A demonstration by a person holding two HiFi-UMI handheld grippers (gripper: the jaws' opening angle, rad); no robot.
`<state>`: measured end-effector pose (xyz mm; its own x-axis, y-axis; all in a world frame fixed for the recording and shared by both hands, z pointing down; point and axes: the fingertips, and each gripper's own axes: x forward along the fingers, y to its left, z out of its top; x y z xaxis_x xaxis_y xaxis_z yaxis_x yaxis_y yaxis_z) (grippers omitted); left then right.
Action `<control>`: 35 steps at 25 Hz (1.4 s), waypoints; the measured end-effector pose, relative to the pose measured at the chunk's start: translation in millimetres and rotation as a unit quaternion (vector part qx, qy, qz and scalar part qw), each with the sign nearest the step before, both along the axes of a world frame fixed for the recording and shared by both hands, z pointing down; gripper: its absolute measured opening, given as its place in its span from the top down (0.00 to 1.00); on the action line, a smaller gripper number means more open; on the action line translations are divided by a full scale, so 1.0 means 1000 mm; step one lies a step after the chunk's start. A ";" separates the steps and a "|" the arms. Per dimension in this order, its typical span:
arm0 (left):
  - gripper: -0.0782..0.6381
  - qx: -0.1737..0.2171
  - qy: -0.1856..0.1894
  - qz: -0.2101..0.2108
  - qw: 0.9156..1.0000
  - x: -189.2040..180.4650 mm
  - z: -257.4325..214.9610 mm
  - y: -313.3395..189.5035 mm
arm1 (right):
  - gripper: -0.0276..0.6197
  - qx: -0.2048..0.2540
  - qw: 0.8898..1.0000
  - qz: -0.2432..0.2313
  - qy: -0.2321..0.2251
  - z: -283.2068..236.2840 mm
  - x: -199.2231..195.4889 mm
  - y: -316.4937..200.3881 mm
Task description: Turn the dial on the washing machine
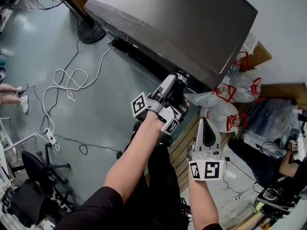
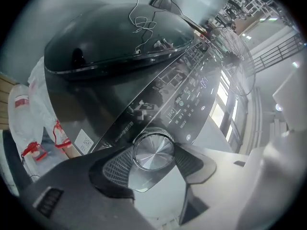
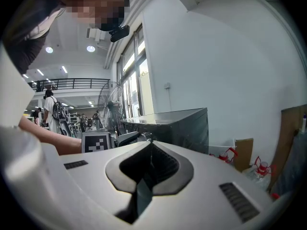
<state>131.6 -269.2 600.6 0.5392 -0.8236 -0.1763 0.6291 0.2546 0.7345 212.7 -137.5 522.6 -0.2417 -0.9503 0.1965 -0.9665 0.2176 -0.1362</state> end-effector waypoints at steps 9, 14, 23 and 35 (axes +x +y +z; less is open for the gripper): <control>0.47 0.068 -0.147 0.029 0.986 -0.005 -0.009 0.009 | 0.92 0.000 1.000 -0.003 -0.001 -0.001 -0.003 0.003; 0.47 0.185 -0.370 0.036 0.910 -0.023 -0.028 0.012 | 0.92 0.000 1.000 -0.005 0.001 -0.002 -0.002 0.007; 0.45 0.414 -0.754 0.005 0.510 -0.024 -0.077 0.009 | 0.92 -0.004 1.000 -0.007 0.003 -0.001 0.000 0.019; 0.45 0.463 -0.798 0.084 0.376 0.013 -0.043 0.003 | 0.92 -0.014 1.000 0.000 -0.007 0.006 0.015 0.023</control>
<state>145.0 -266.3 557.9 0.5978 -0.7381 0.3128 -0.7691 -0.6381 -0.0358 227.7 -114.5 528.5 -0.2446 -0.9446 0.2189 -0.9644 0.2136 -0.1558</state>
